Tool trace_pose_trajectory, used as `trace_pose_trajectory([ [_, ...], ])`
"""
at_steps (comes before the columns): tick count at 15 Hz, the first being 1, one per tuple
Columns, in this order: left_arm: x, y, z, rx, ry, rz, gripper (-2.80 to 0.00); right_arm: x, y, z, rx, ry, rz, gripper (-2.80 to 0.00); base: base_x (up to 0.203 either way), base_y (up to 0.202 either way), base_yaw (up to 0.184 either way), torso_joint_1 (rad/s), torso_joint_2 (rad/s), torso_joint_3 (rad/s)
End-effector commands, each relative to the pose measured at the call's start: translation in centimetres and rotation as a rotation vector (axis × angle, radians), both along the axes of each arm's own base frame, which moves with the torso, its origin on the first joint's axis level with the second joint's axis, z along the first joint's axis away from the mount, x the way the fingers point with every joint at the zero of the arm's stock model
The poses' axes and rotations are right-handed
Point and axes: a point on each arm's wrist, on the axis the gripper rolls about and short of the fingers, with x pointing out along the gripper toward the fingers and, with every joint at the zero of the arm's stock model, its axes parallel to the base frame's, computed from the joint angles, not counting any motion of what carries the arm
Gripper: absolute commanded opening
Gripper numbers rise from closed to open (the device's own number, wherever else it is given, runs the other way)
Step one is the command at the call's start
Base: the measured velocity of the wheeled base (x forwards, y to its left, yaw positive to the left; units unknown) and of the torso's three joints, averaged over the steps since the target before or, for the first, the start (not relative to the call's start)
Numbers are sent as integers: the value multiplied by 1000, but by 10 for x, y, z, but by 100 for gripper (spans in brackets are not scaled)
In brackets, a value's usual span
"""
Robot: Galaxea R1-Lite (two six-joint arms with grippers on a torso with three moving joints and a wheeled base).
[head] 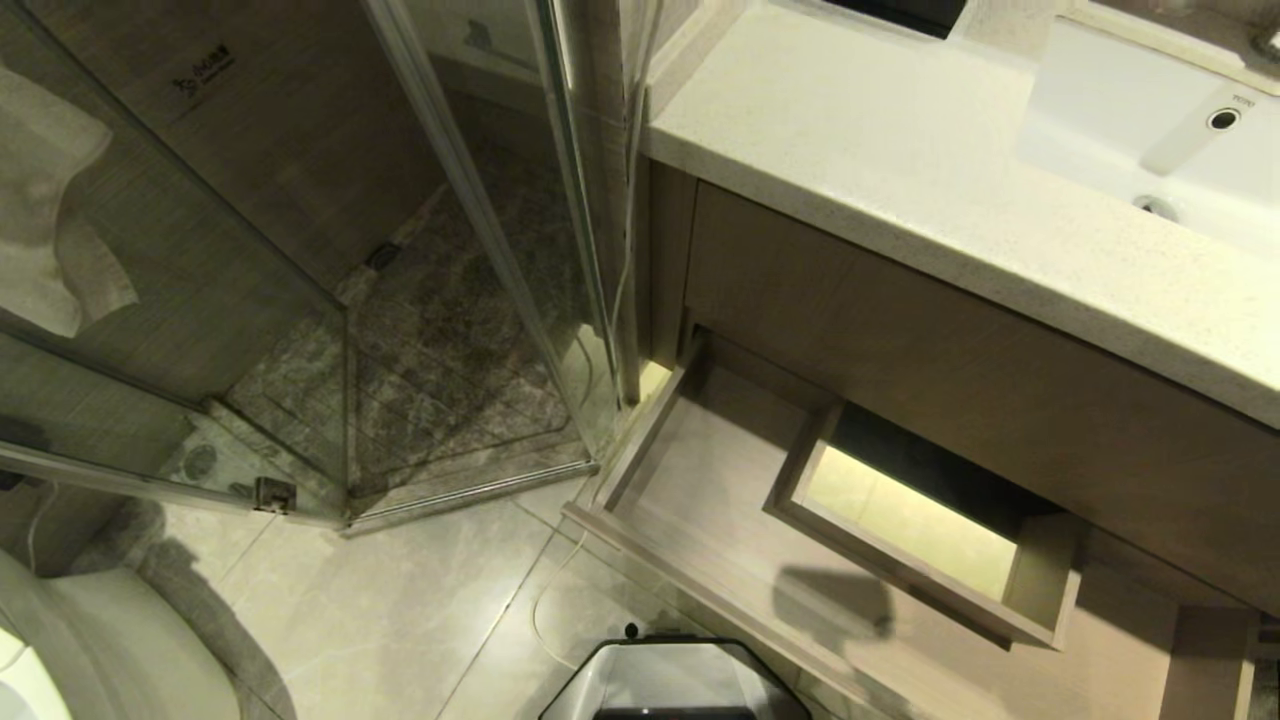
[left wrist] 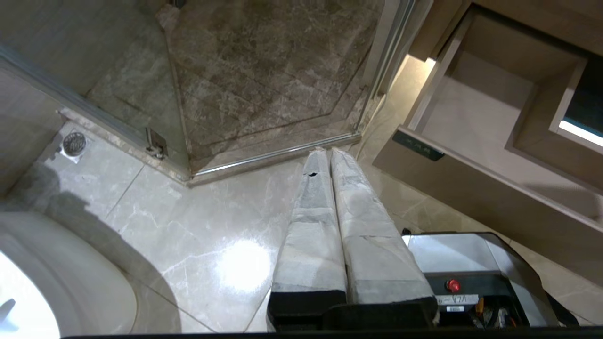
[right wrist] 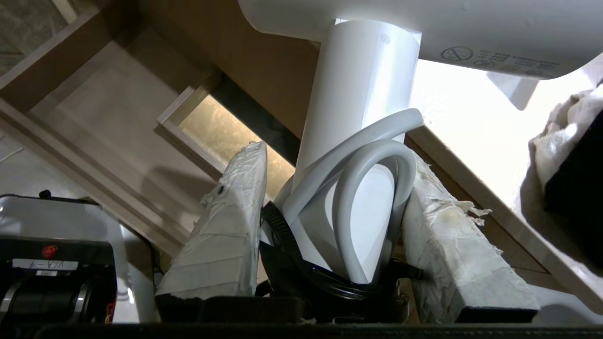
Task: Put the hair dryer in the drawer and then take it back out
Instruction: Place it on the countertop
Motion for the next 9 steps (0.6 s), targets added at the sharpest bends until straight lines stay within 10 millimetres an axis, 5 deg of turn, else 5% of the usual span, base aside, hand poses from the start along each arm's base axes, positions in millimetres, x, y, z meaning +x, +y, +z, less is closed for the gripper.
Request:
trace_pose_trajectory([
  [1,0,0,0,0,1,-1,-280,1,0,-1,-4,10,1,-280,0,0,0,188,24,227],
  [9,0,0,0,0,1,-1,-280,2,0,-3,-11,23,3,-280,0,0,0,277,-2,257],
])
